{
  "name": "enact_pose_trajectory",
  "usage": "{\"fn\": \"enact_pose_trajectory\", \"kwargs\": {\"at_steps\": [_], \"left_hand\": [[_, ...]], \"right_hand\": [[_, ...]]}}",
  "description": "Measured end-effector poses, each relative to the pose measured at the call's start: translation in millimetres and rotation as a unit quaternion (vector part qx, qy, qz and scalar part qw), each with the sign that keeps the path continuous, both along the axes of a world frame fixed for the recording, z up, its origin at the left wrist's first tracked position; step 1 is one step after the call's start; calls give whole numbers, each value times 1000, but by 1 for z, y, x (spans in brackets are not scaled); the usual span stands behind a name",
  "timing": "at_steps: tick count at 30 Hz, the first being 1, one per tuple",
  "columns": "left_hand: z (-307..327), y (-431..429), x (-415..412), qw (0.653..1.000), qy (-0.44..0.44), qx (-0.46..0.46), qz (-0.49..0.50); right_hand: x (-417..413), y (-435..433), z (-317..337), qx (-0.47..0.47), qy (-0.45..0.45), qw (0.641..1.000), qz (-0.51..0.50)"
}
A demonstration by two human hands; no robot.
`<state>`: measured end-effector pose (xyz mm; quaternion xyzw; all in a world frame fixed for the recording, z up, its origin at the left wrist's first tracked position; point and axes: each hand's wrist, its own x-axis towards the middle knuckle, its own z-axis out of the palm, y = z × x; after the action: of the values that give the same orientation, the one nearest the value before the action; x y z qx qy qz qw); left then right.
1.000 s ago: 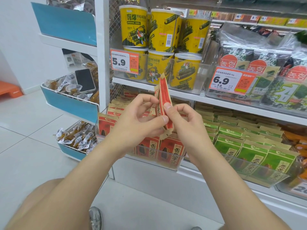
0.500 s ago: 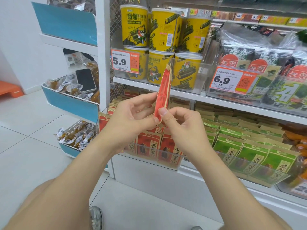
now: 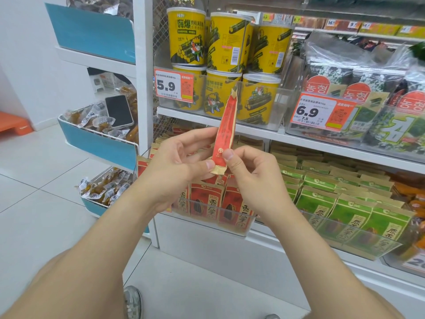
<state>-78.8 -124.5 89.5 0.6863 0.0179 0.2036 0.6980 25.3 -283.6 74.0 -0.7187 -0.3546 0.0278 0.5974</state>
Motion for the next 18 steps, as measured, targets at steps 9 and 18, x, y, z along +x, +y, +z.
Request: {"fn": "enact_pose_trajectory", "kwargs": {"at_steps": [9,18], "left_hand": [[-3,3,2,1000,-4,-9,-3],[-3,5,0,1000,-18,2,11]], "right_hand": [[0,-7,2,-21,28,998,58],[1,-11,3,-52,33,992,110]]}}
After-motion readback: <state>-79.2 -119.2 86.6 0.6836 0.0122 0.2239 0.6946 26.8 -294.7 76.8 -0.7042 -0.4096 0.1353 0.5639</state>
